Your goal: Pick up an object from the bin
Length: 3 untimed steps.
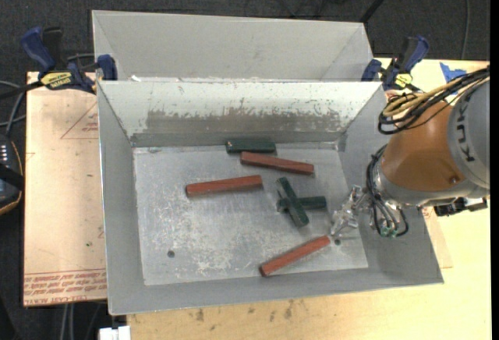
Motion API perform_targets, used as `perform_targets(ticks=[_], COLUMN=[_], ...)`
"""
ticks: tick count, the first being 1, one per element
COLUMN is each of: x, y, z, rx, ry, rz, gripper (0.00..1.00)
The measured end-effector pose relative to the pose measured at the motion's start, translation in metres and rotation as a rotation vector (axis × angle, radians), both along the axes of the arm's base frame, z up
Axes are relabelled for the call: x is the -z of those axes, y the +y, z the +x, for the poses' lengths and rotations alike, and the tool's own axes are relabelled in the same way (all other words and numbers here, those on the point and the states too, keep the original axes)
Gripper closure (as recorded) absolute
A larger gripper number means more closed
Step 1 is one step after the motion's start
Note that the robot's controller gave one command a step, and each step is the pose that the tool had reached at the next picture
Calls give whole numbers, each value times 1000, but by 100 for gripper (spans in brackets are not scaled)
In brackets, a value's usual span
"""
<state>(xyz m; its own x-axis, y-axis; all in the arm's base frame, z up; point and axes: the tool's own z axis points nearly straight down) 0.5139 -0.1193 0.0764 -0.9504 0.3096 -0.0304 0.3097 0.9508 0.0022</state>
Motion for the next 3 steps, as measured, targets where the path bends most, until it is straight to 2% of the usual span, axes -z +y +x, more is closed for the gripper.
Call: perform_targets(ticks=[1,2,3], x=[0,-45,-183], y=[0,5,2], z=[0,-3,5], rx=[0,6,7], ry=[0,34,18], rz=[0,9,6], gripper=[100,100,0])
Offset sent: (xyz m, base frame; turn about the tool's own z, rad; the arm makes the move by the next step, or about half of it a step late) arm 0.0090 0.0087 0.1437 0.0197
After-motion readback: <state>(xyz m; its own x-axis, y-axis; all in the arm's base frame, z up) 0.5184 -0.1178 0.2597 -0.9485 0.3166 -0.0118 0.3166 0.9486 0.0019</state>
